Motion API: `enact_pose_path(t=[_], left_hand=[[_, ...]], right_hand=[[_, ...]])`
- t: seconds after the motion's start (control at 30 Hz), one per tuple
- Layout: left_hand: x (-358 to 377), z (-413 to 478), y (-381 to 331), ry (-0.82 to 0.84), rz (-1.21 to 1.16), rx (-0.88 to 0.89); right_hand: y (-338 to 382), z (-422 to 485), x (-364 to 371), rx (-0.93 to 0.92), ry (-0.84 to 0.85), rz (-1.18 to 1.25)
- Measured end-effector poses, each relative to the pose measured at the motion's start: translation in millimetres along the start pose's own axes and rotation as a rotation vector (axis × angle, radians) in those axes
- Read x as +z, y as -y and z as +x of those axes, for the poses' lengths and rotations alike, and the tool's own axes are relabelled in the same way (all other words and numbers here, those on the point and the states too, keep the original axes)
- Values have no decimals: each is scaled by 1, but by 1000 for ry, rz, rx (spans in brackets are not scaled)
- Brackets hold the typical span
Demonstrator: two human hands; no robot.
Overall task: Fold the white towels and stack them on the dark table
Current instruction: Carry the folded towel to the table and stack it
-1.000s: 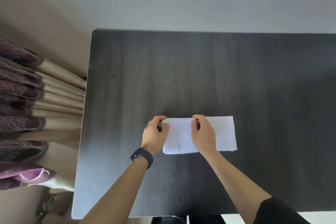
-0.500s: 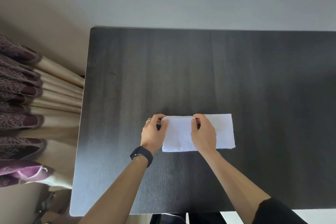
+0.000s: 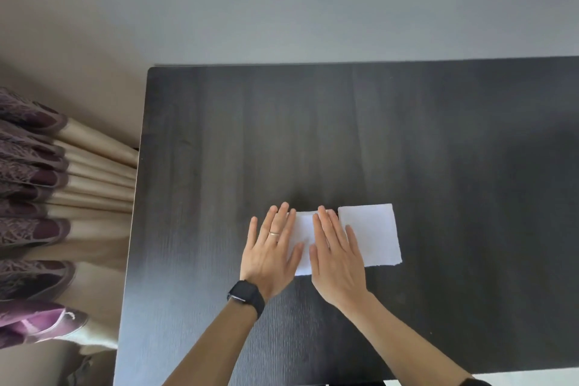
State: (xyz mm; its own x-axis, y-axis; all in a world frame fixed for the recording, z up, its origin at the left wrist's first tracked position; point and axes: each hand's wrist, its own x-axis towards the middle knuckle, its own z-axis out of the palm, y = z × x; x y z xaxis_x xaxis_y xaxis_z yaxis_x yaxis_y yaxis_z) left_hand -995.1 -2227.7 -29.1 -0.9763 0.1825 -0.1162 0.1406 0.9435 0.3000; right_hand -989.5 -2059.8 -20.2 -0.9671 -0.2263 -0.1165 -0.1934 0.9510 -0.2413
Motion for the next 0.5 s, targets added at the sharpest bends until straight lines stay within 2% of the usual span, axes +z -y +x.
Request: enact_pose_path(t=[0.13, 0.5], left_hand=[[11, 11, 1, 126, 60, -56], [15, 12, 7, 152, 102, -20]], right_hand=[[-10, 12, 13, 48, 94, -68], [-18, 9, 23, -3, 89, -103]])
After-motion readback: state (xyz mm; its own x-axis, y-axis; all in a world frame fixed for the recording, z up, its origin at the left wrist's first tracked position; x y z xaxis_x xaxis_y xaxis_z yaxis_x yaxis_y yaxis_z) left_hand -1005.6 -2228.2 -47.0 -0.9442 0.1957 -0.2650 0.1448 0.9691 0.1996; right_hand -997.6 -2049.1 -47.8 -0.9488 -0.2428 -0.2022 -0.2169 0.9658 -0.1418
